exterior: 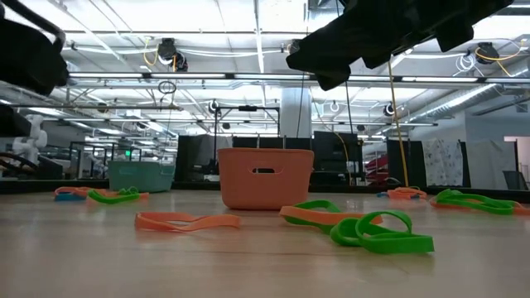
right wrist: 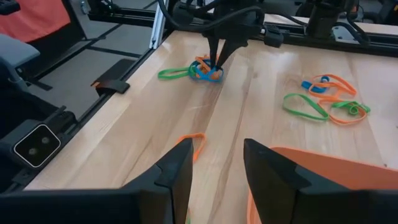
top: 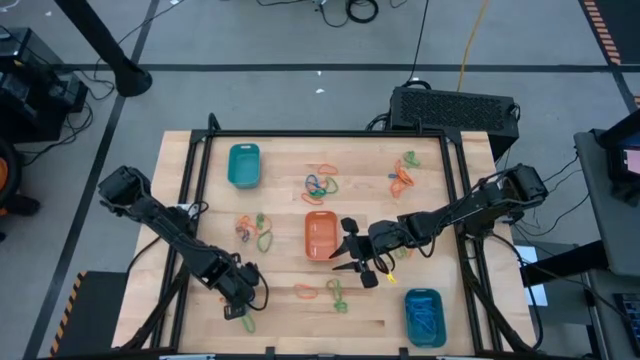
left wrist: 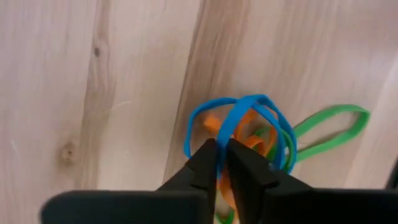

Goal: Sort rubber bands into baskets
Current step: Put the blue rubber band into the blue bin

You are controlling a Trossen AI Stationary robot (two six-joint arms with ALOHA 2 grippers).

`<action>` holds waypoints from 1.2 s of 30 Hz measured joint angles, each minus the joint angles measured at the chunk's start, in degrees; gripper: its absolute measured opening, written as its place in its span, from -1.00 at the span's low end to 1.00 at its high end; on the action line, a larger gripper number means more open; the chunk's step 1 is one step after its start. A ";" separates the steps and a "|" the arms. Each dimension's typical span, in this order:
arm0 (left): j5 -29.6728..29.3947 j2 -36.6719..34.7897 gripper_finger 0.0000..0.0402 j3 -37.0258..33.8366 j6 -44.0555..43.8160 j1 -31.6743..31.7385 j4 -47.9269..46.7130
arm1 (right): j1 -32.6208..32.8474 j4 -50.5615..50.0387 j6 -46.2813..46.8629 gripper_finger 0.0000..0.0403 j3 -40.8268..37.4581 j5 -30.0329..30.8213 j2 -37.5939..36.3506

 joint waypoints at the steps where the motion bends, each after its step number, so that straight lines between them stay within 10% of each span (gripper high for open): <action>1: -0.01 -0.46 -0.88 0.00 0.02 0.00 0.01 | 0.00 0.00 0.00 -0.33 0.00 -0.02 0.00; 36: -7.09 -7.14 -0.89 -0.02 0.16 0.00 -0.57 | -0.01 -0.04 0.01 -0.33 0.02 0.23 0.00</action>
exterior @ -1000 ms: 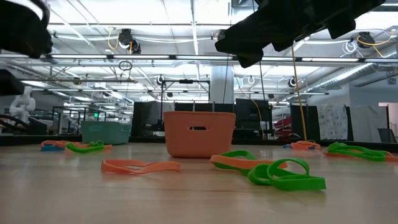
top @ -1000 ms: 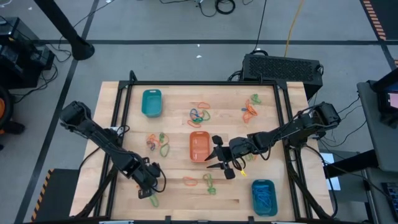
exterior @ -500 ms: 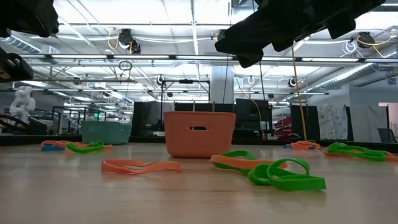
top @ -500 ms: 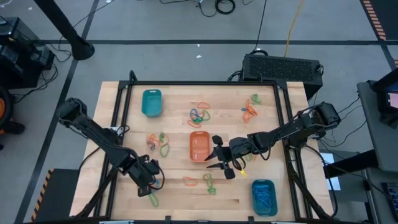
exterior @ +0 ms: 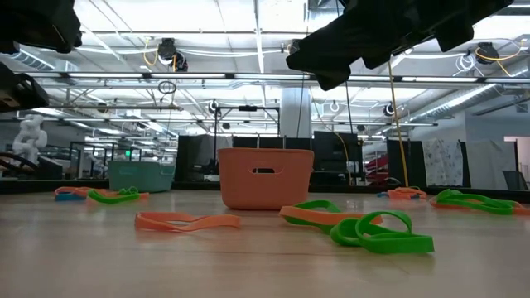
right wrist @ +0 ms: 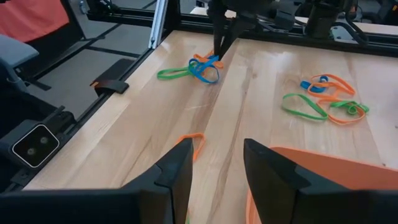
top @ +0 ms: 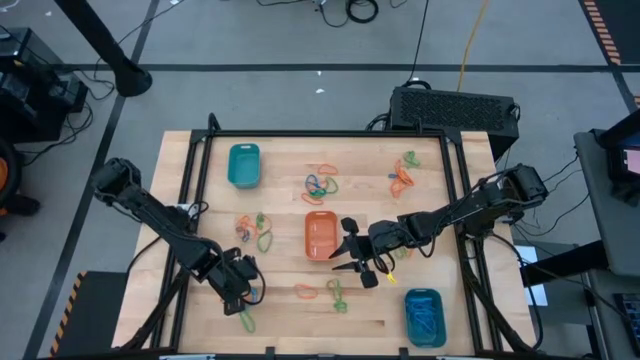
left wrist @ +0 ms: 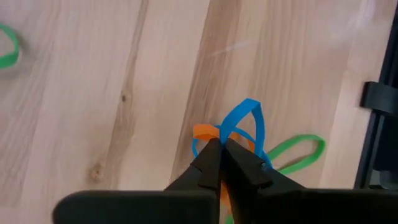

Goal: Sort rubber bands into baskets
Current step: Put the blue rubber band into the blue bin

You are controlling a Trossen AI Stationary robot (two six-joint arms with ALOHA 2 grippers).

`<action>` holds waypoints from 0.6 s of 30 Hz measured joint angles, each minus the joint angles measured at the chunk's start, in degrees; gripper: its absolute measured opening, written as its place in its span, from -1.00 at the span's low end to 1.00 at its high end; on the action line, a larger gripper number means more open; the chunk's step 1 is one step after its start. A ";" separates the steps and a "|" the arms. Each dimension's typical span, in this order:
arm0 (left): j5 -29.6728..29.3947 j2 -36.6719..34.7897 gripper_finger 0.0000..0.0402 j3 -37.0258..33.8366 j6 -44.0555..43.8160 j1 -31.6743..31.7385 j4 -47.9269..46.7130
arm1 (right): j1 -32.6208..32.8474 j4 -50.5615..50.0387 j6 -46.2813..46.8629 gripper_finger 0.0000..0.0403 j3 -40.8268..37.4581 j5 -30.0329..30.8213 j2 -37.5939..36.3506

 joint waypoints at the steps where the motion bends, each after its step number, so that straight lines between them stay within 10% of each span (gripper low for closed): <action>1: -0.42 0.00 -0.85 0.00 0.01 0.00 0.00 | 0.01 0.00 0.00 -0.33 0.00 0.01 0.00; 18: -4.19 1.19 -0.49 -0.02 5.67 0.02 9.12 | 0.00 -0.04 -0.11 -0.33 0.00 0.04 0.00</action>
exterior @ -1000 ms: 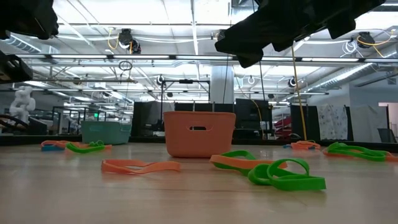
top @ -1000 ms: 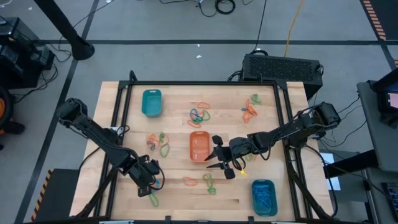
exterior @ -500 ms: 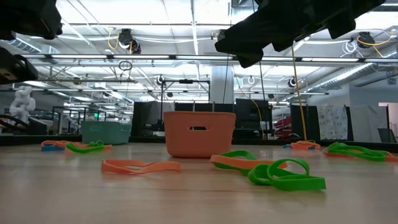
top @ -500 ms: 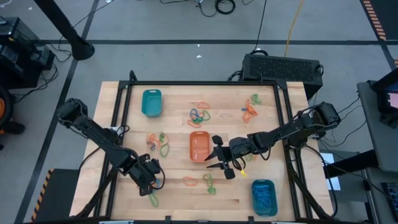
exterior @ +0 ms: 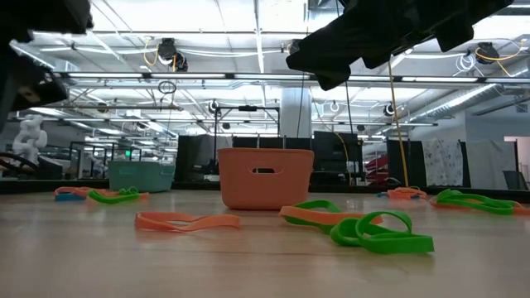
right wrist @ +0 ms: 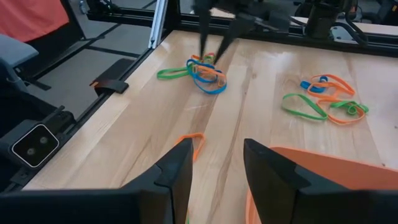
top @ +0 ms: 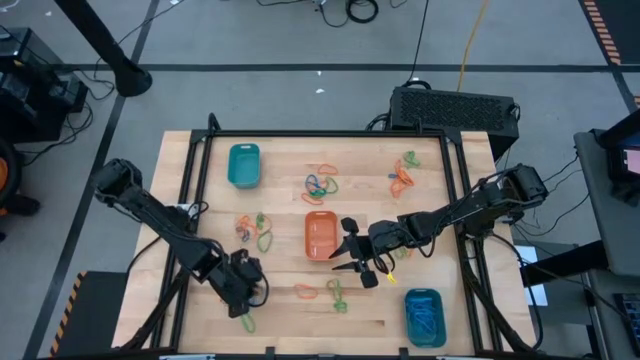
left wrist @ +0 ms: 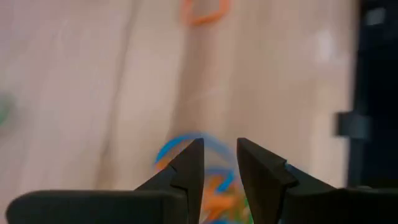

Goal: Sort rubber bands into baskets
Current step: Put the blue rubber band into the blue bin

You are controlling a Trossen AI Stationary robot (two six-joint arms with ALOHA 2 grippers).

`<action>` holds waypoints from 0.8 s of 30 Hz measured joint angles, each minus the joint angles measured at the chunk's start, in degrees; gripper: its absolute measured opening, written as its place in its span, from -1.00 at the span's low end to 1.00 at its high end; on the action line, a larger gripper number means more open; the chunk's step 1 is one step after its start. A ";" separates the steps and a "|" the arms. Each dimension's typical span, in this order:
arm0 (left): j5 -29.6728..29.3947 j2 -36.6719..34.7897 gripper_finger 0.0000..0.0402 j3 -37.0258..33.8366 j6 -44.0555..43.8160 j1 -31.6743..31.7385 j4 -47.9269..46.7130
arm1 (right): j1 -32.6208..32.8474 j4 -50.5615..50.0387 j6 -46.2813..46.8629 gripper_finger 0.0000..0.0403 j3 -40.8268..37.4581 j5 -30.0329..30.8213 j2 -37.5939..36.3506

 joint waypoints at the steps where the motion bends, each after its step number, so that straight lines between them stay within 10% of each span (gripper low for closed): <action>1: -0.04 0.51 -0.49 0.00 1.73 -0.02 2.59 | 0.00 0.00 0.00 -0.33 0.00 -0.01 0.00; 24: 9.92 10.11 -0.49 0.00 4.60 -0.02 5.51 | -0.01 0.02 0.72 -0.33 0.02 0.01 0.00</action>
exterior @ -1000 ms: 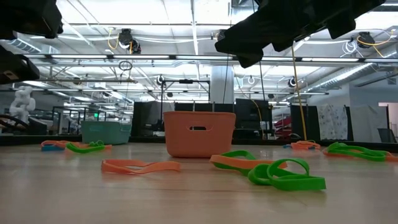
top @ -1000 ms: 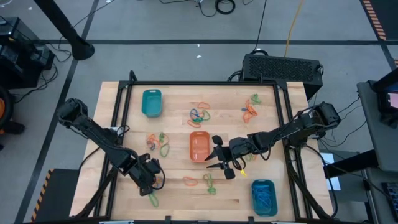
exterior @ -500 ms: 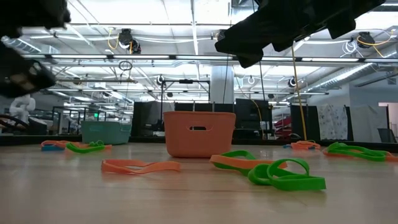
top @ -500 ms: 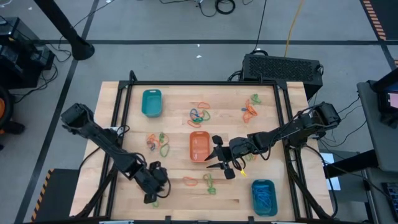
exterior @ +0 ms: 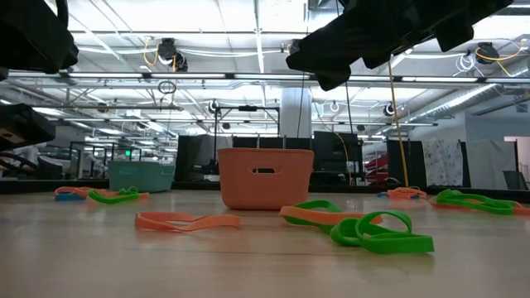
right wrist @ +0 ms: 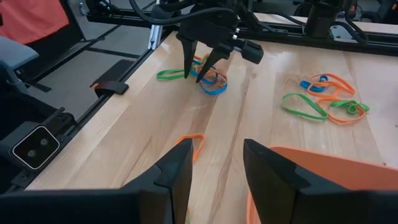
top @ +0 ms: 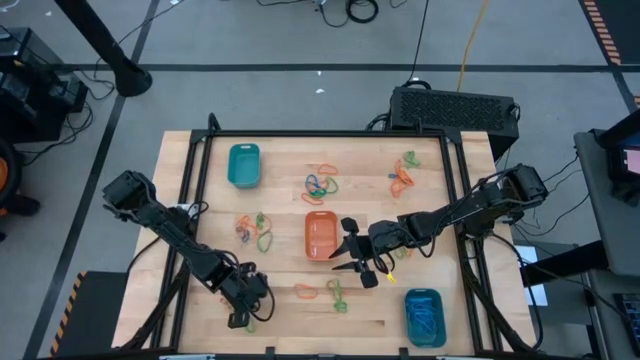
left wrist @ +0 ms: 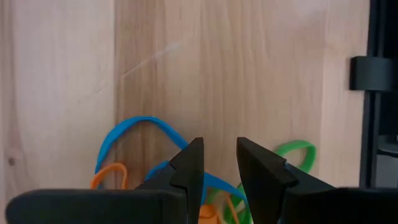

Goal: Sort rubber bands into baskets
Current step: Put the blue rubber band into the blue bin

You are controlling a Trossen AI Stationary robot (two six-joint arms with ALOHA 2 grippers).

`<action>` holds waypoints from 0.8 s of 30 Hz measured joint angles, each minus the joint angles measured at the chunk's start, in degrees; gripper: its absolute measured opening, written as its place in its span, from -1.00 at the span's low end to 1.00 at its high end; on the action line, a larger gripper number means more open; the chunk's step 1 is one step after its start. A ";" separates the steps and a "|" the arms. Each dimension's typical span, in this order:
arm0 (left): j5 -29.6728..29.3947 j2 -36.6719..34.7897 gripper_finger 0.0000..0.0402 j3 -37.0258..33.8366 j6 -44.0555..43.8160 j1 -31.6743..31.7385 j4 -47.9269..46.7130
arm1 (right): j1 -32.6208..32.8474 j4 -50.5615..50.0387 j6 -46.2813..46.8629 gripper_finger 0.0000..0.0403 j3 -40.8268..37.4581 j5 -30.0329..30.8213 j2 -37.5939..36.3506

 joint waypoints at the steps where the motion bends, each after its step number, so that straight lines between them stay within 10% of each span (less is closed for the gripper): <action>1: -0.13 0.00 -0.49 0.00 0.04 0.00 0.01 | 0.02 0.00 0.00 -0.33 0.00 0.01 0.00; 24: -2.18 0.00 -0.49 0.00 1.38 0.02 0.54 | 0.02 0.02 0.46 -0.33 0.00 -0.01 0.00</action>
